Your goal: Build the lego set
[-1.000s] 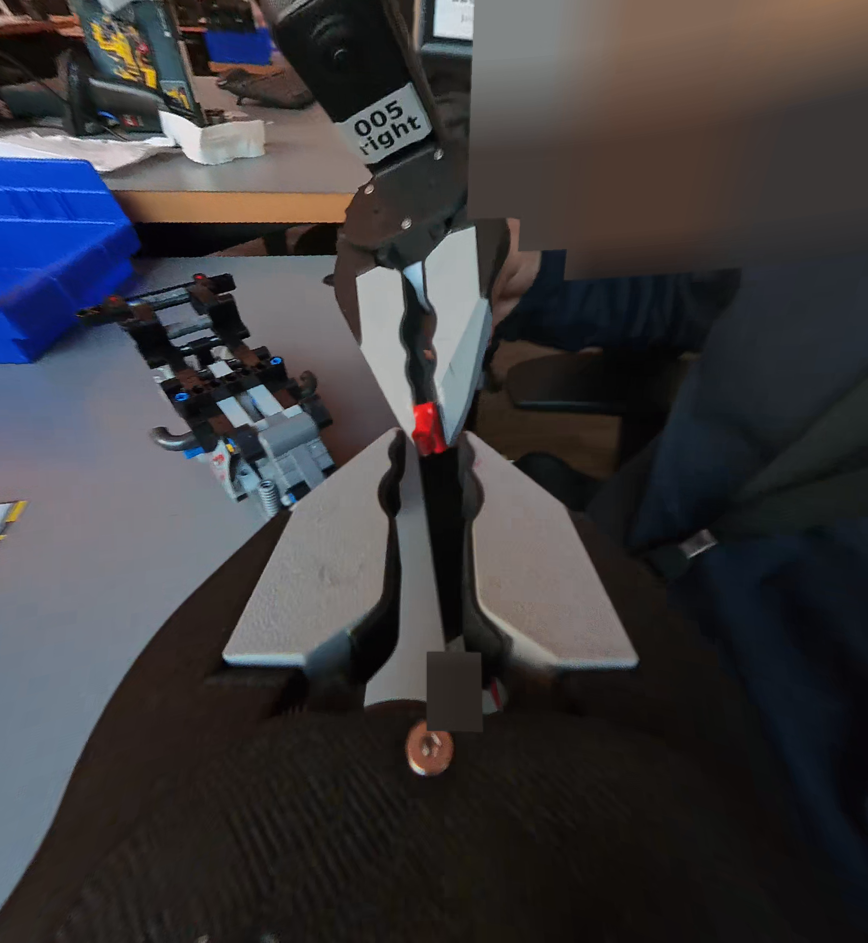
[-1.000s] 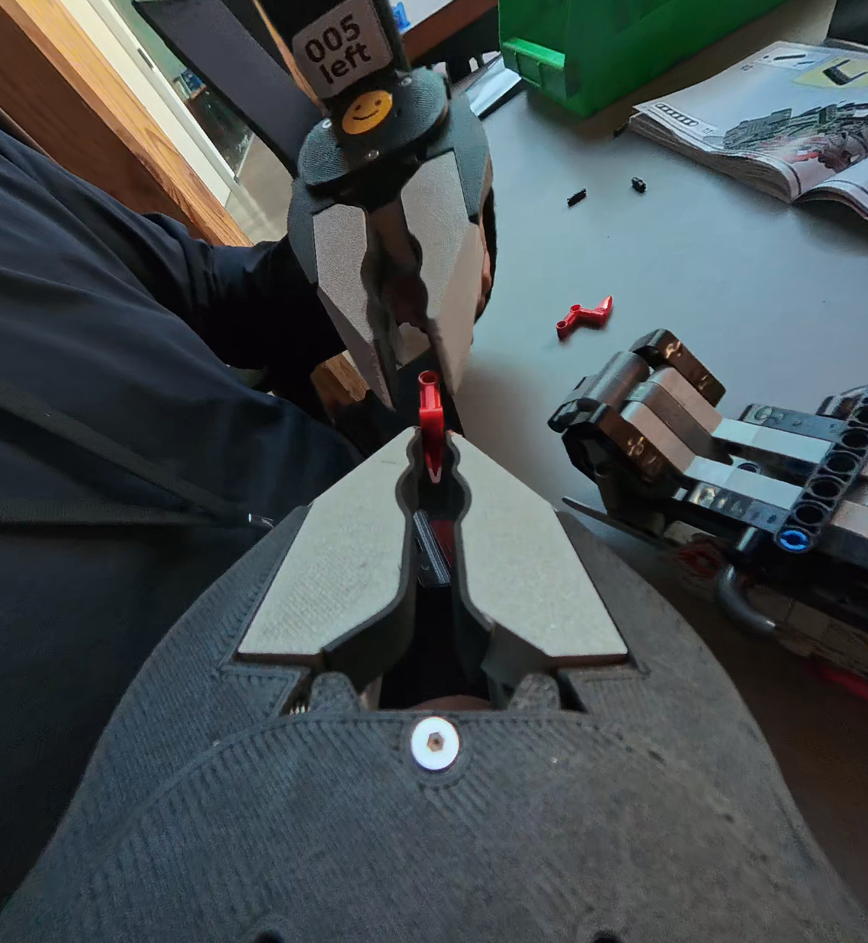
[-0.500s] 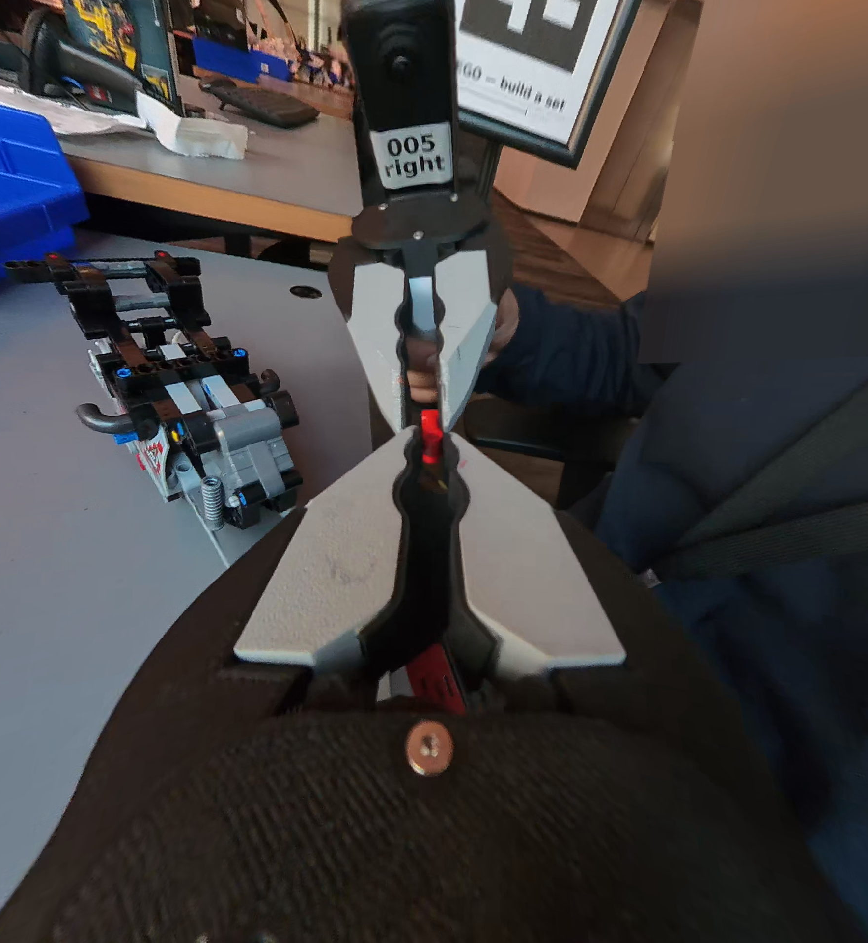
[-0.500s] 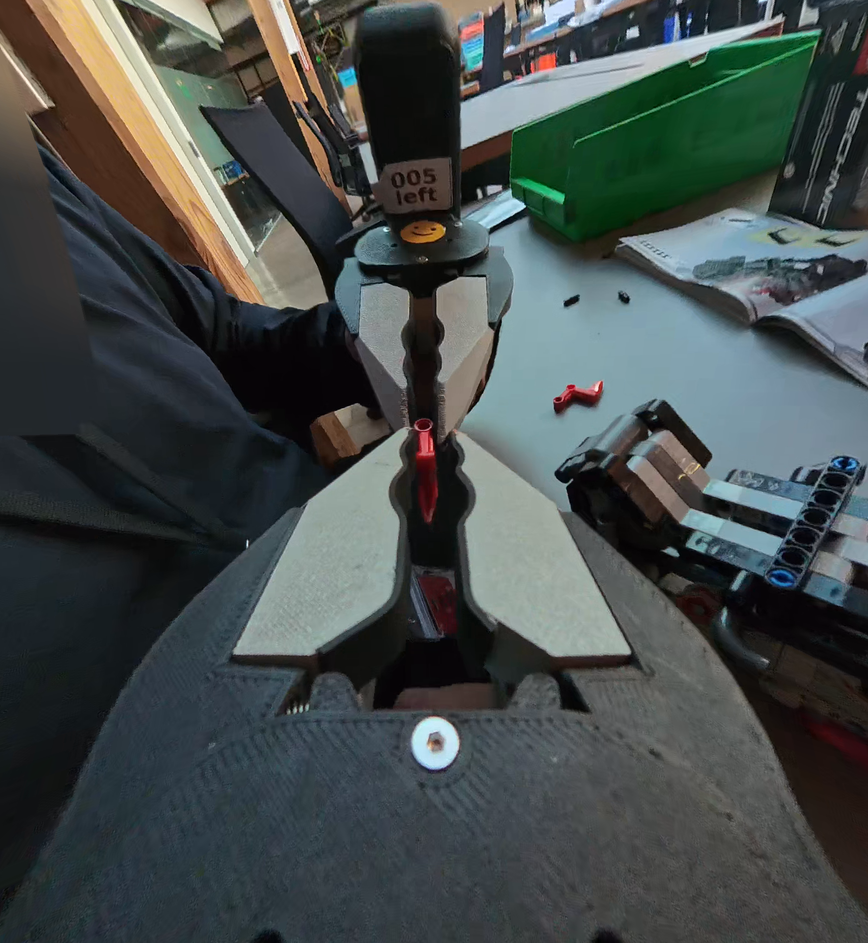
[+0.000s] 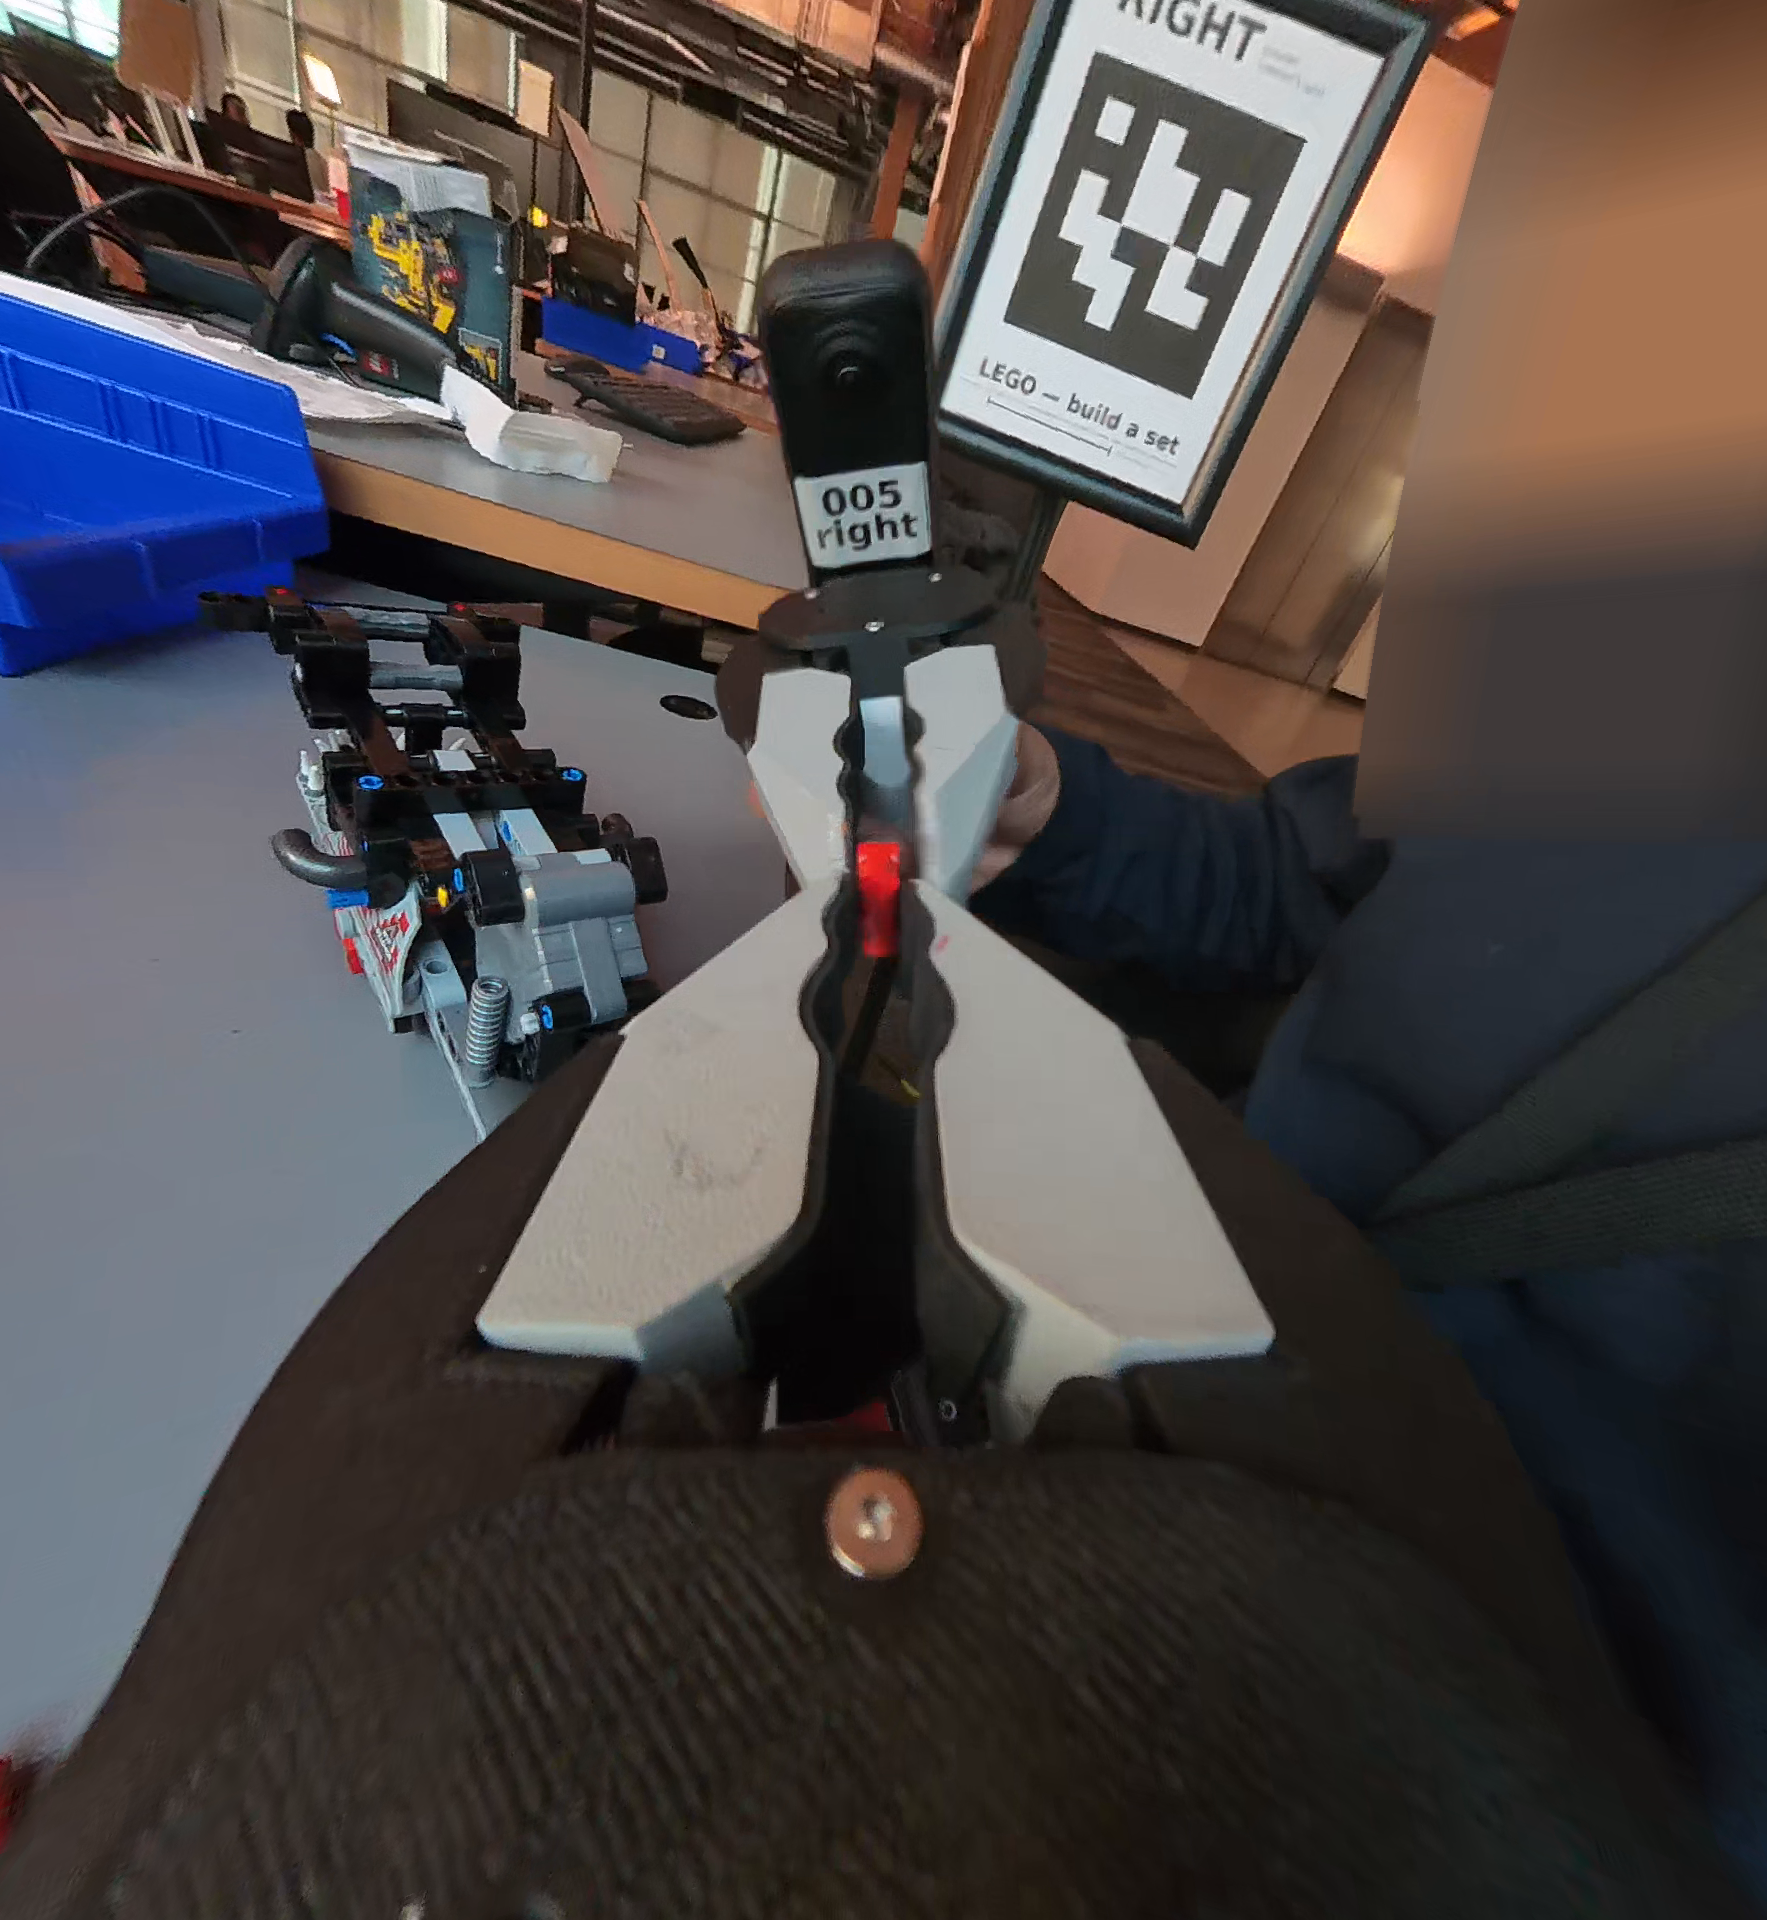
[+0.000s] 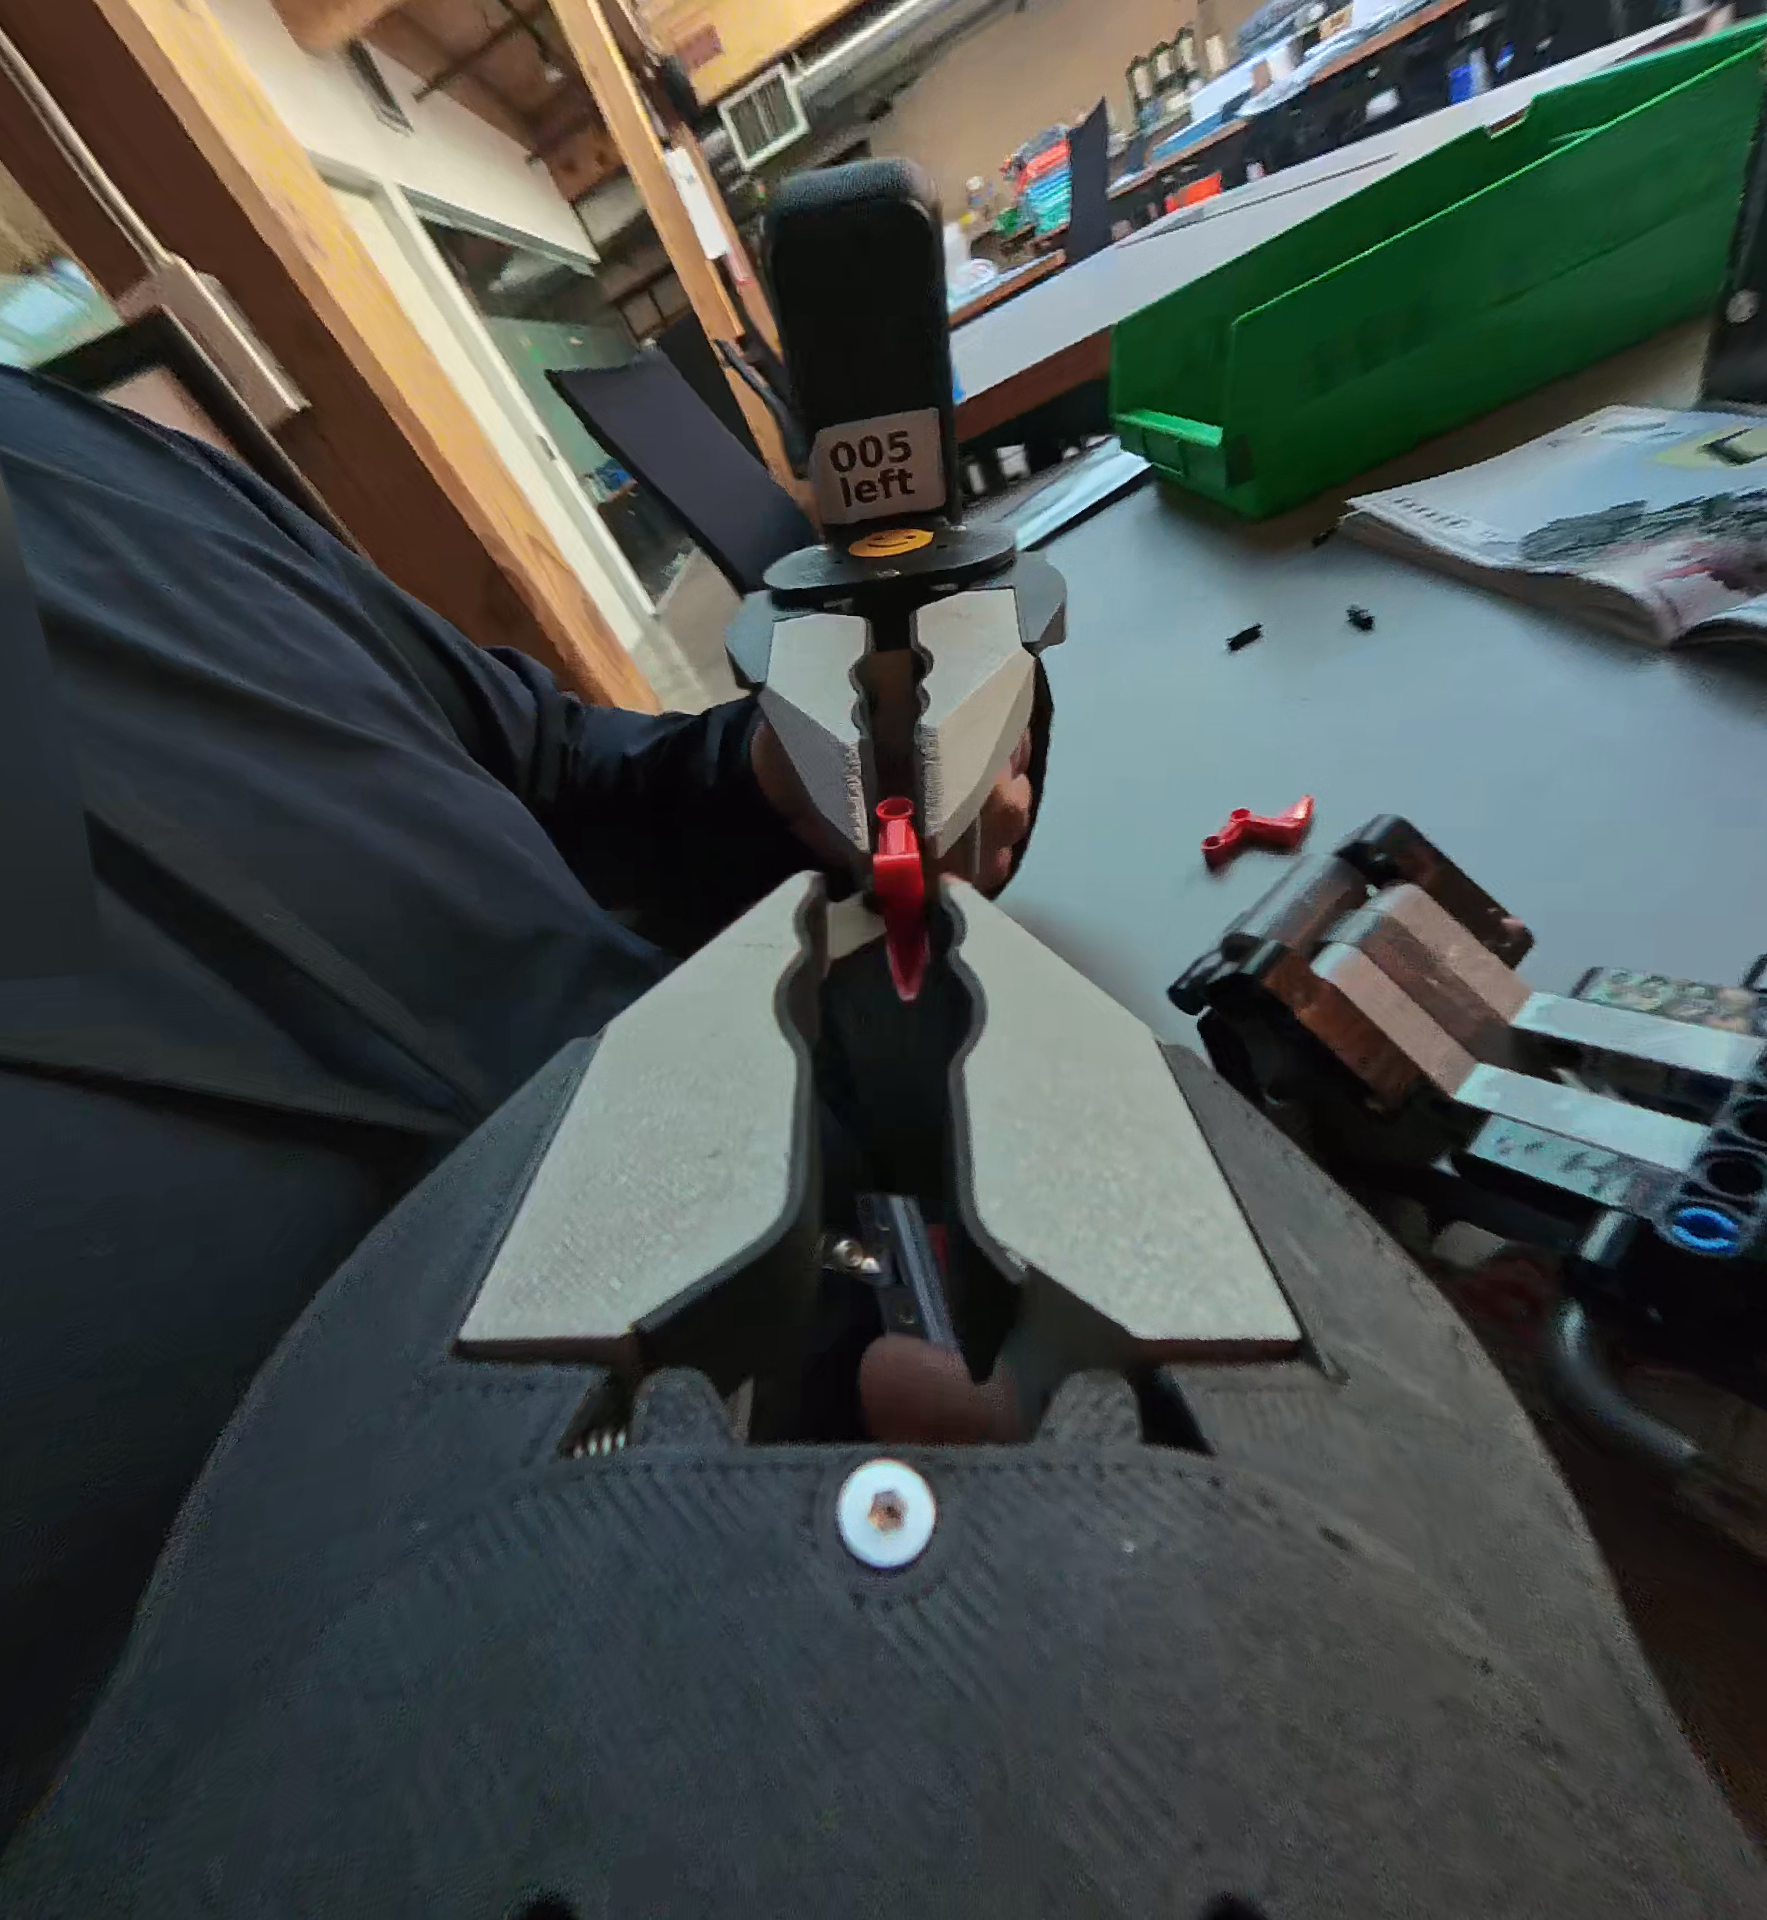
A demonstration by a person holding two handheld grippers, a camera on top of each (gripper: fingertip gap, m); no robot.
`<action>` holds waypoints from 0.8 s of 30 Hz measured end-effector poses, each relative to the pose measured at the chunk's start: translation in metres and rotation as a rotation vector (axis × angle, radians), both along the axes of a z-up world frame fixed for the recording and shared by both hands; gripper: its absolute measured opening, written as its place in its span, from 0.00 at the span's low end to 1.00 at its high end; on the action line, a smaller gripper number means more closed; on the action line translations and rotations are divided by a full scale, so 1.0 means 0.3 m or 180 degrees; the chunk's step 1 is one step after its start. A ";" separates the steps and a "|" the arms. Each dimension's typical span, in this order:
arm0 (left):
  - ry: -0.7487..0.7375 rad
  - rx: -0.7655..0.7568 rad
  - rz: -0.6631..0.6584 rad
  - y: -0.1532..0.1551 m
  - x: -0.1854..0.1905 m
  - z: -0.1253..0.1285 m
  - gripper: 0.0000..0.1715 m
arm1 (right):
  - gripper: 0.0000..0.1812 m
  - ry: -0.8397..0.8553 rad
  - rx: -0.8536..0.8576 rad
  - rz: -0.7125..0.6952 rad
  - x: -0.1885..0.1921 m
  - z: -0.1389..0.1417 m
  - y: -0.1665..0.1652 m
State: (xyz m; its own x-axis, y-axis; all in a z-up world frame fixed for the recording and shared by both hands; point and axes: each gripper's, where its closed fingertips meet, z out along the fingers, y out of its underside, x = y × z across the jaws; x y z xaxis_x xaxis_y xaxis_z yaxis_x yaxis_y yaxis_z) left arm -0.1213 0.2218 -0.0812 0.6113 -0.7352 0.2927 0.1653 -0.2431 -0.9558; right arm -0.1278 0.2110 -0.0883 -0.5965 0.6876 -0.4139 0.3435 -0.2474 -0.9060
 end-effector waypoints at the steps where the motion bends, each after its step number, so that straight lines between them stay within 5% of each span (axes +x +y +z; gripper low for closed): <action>1: -0.0005 0.0004 0.0020 0.003 0.005 -0.002 0.02 | 0.06 -0.0042 -0.0078 0.0076 0.000 -0.006 -0.010; 7: 0.0016 -0.0018 0.0003 -0.002 0.003 -0.016 0.03 | 0.02 -0.0224 -0.0090 -0.0026 -0.014 -0.032 -0.011; 10: 0.0832 0.0427 0.0143 -0.018 -0.009 -0.022 0.12 | 0.02 -0.0516 -0.0387 -0.0047 -0.017 -0.047 -0.001; 15: 0.2008 0.0848 0.0168 -0.018 -0.006 -0.061 0.10 | 0.02 -0.0832 -0.0847 0.0165 -0.007 -0.049 -0.023; 24: 0.2398 0.1030 0.0115 -0.030 -0.010 -0.089 0.04 | 0.02 -0.1143 -0.1158 0.0342 -0.002 -0.077 -0.058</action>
State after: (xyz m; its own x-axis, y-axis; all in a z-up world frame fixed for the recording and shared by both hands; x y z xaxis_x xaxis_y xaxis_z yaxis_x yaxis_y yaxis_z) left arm -0.1241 0.2129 -0.1078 0.5842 -0.6890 -0.4289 -0.5464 0.0568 -0.8356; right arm -0.1283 0.1937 -0.1113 -0.4324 0.4041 -0.8061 0.6574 -0.4705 -0.5885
